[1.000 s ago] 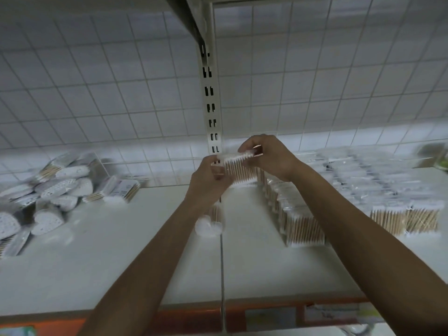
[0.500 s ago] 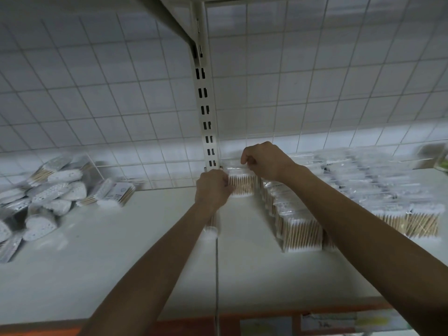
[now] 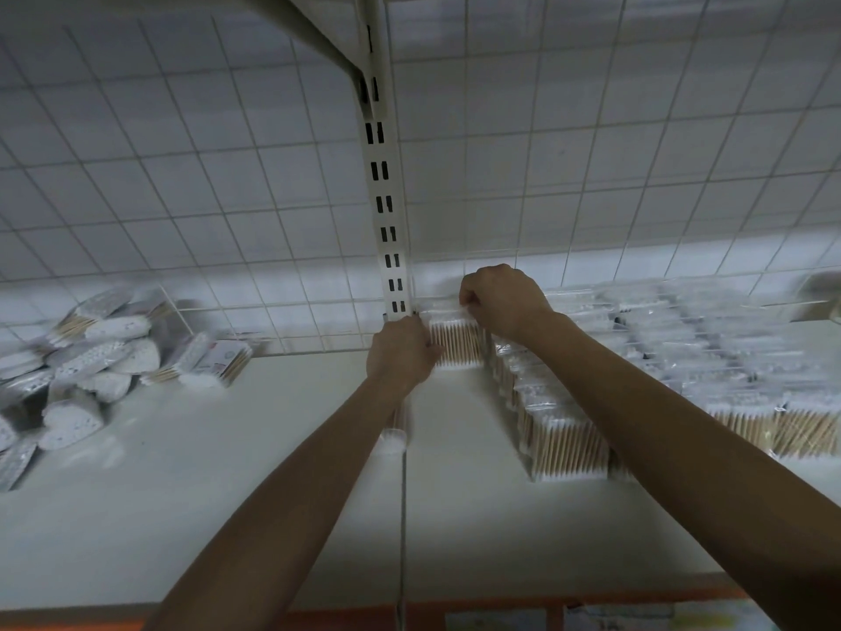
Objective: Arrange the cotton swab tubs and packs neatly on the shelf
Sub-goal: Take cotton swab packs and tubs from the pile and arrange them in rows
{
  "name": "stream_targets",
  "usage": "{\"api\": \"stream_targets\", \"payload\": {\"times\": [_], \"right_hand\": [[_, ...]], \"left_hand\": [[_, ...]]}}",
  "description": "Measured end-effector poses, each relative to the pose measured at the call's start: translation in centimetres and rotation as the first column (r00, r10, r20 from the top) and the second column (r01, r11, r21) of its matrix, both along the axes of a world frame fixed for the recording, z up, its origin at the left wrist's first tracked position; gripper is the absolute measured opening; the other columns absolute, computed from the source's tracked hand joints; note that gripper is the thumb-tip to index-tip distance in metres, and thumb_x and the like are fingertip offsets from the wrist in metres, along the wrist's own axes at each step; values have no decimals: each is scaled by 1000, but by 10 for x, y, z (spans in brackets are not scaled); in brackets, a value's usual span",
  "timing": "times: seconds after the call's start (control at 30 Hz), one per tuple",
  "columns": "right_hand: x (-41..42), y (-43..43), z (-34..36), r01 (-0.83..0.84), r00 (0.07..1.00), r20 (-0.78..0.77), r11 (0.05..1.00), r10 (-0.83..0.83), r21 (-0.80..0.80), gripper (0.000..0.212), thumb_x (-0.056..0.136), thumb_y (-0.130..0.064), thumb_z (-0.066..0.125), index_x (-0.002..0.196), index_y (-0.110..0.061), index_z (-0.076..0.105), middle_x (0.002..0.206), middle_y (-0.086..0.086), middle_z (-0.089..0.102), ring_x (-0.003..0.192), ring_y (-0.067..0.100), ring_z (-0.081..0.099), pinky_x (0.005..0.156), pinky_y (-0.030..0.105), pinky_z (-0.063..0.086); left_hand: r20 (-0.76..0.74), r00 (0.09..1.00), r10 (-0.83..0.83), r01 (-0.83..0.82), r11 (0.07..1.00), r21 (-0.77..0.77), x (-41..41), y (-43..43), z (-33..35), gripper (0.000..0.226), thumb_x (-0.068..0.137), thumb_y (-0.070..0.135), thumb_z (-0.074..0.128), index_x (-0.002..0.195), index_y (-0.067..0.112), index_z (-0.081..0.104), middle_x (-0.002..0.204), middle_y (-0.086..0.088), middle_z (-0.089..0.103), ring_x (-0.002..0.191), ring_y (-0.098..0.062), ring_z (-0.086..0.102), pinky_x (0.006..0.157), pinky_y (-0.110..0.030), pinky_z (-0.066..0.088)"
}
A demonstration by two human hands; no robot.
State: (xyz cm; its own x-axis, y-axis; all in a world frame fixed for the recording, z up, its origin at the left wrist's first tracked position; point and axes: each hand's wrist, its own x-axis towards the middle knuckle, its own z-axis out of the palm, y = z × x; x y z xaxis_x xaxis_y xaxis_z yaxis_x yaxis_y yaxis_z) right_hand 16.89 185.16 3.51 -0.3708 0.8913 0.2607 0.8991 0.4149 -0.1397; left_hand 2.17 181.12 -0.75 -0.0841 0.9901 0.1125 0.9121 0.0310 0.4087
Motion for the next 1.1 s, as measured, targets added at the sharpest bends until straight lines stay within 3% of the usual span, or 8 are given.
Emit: {"api": "stream_targets", "payload": {"times": [0.27, 0.43, 0.57, 0.7, 0.77, 0.87, 0.97, 1.1], "right_hand": [[-1, -2, 5, 22, 1000, 11, 1000, -21, -12, 27, 86, -2, 54, 107, -16, 64, 106, 4, 64, 100, 22, 56, 80, 30, 47], [-12, -39, 15, -98, 992, -78, 995, 99, 22, 26, 88, -9, 54, 112, -16, 61, 109, 4, 61, 103, 21, 56, 82, 30, 45], [-30, -75, 5, -256, 961, -137, 958, 239, -126, 28, 88, -20, 57, 116, -17, 59, 114, 5, 61, 106, 23, 57, 87, 33, 47], [-37, -92, -15, -353, 930, -177, 914, 321, -198, 33, 88, -26, 59, 119, -14, 58, 114, 6, 64, 105, 23, 59, 88, 37, 49], [-37, -98, -25, -401, 911, -194, 893, 365, -204, 25, 87, -25, 57, 109, -15, 61, 106, 5, 65, 97, 23, 60, 83, 38, 50], [-33, -108, -30, -472, 873, -246, 857, 421, -208, 26, 84, -26, 60, 109, -16, 59, 110, 4, 60, 101, 23, 56, 86, 38, 46], [-26, -124, -28, -568, 807, -299, 808, 509, -158, 56, 80, -24, 69, 130, -16, 47, 134, 2, 45, 120, 20, 41, 98, 35, 38], [-19, -139, -25, -577, 794, -277, 814, 542, -62, 64, 78, -24, 72, 135, -18, 44, 143, 1, 33, 128, 21, 32, 104, 36, 33]], "left_hand": [[-66, 998, -9, 8, 1000, -5, -2, -2, 3, 27, 87, 34, 61, 70, 12, 58, 65, 2, 52, 75, -22, 64, 59, -26, 43], [-73, 995, 68, -64, 997, 50, -18, -26, 19, 33, 90, 37, 57, 115, 17, 64, 112, -2, 66, 105, -22, 61, 88, -32, 46], [-87, 987, 138, -152, 971, -185, -34, -46, 15, 56, 82, 57, 60, 127, 24, 54, 128, 2, 58, 118, -20, 53, 96, -31, 40], [-80, 975, 206, -220, 936, -275, -34, -66, 10, 48, 83, 46, 62, 124, 23, 57, 127, -1, 59, 116, -23, 55, 92, -30, 40], [0, 958, 288, -281, 936, -210, -33, -76, 13, 31, 84, 38, 62, 108, 20, 66, 112, -3, 66, 103, -24, 61, 84, -28, 44], [335, 864, 375, -347, 927, -144, -37, -91, 16, 18, 85, 33, 63, 74, 19, 66, 82, -5, 70, 78, -22, 64, 72, -30, 52], [646, 654, 393, -354, 914, -198, -37, -108, 22, 22, 88, 30, 63, 78, 11, 65, 82, -11, 70, 72, -21, 67, 62, -29, 58], [718, 566, 405, -298, 913, -280, -29, -127, 32, 35, 95, 37, 54, 93, 5, 67, 89, -12, 72, 78, -20, 69, 75, -32, 58]]}}
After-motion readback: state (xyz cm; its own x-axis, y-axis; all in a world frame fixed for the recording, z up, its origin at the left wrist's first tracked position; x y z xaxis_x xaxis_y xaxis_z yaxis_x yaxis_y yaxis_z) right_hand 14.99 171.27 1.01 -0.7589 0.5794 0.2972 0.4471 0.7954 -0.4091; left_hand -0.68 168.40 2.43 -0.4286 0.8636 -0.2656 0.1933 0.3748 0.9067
